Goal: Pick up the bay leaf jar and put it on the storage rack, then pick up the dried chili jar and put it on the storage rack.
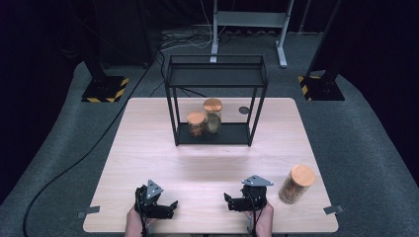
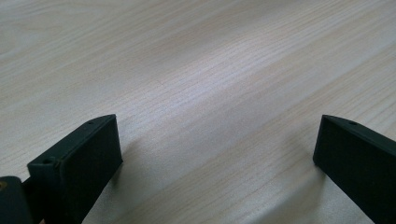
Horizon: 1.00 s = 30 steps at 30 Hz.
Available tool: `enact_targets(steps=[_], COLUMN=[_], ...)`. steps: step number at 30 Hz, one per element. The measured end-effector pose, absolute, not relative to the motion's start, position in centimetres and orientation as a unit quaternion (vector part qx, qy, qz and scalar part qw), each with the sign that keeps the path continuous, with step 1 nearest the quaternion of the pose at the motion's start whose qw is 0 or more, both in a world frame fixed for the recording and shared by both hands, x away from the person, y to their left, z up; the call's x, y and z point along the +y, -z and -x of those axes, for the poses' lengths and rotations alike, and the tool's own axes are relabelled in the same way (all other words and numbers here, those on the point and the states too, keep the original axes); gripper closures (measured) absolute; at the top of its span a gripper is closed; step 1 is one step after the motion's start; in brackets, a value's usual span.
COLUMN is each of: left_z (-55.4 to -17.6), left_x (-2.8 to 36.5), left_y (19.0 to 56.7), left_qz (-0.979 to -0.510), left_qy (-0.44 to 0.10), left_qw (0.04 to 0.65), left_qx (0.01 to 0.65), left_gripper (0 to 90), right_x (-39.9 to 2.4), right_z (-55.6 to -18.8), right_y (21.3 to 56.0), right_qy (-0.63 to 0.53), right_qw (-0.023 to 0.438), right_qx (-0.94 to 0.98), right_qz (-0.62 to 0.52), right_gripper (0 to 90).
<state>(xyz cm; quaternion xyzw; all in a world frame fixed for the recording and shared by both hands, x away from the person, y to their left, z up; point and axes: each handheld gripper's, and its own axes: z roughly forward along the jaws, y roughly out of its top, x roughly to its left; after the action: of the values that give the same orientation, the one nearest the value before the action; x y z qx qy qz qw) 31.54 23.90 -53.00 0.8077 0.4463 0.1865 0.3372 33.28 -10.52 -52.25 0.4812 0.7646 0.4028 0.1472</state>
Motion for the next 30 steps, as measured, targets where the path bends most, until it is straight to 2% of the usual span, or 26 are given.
enact_targets(steps=[30], left_z=[-31.6], left_x=[23.9], left_y=[53.0], left_qz=[-0.809], left_qy=[-0.186], left_qw=[0.337], left_qx=[0.445], left_gripper=[0.2], right_x=[-13.7], right_z=[-30.3], right_y=[51.5], right_qy=[-0.357], right_qw=[0.148], right_qx=[0.748], right_qz=[-0.539], right_gripper=[0.0])
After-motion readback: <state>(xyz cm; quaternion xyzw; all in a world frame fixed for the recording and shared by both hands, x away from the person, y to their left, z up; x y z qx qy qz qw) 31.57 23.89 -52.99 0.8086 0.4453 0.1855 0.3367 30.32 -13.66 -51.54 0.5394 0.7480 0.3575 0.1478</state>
